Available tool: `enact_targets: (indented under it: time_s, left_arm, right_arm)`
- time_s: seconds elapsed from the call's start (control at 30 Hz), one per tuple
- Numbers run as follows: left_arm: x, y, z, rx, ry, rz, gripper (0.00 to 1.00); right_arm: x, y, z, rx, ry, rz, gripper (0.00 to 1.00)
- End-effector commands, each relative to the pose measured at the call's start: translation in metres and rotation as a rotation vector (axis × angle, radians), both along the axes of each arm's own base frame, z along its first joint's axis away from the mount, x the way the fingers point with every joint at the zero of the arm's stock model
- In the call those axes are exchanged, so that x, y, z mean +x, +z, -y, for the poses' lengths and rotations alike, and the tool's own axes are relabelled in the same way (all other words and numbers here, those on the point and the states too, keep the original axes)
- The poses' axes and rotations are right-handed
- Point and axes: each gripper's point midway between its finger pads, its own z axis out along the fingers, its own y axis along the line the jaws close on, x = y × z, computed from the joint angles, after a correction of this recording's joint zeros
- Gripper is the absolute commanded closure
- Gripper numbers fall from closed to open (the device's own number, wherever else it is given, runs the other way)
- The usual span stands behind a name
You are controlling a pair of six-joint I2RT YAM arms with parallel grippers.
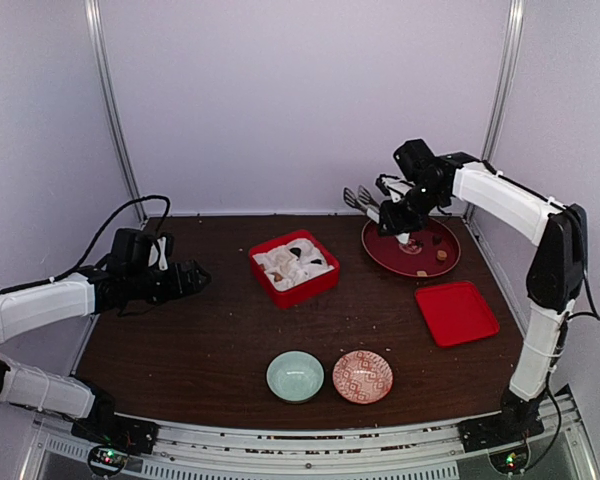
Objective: Pack the chocolate
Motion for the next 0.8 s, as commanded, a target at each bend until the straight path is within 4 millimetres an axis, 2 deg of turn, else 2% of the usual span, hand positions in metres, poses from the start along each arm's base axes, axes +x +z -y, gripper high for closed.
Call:
enact_targets:
  time_s: [0.0,0.2,0.3,0.43,0.77]
  left_arm:
    - [0.007,0.011,-0.002,-0.006,0.015,0.034,0.02]
    - [0.010,0.009,0.001,-0.011,0.011,0.030,0.02]
    - [0.012,0.008,0.003,-0.015,0.005,0.024,0.02]
    - [0.013,0.008,0.003,-0.014,0.004,0.023,0.02]
    - [0.011,0.006,0.002,-0.007,0.006,0.020,0.02]
  right_arm:
    - [0.012,0.000,0.060,0.016,-0.150,0.008,0.65]
    - [0.009,-0.025,0.145,-0.003,-0.354,-0.029,0.66]
    - [0.006,-0.042,0.175,-0.042,-0.423,-0.057,0.66]
    - [0.004,-0.061,0.196,-0.057,-0.466,-0.091,0.66]
    - [0.013,-0.091,0.211,-0.089,-0.490,-0.143,0.65]
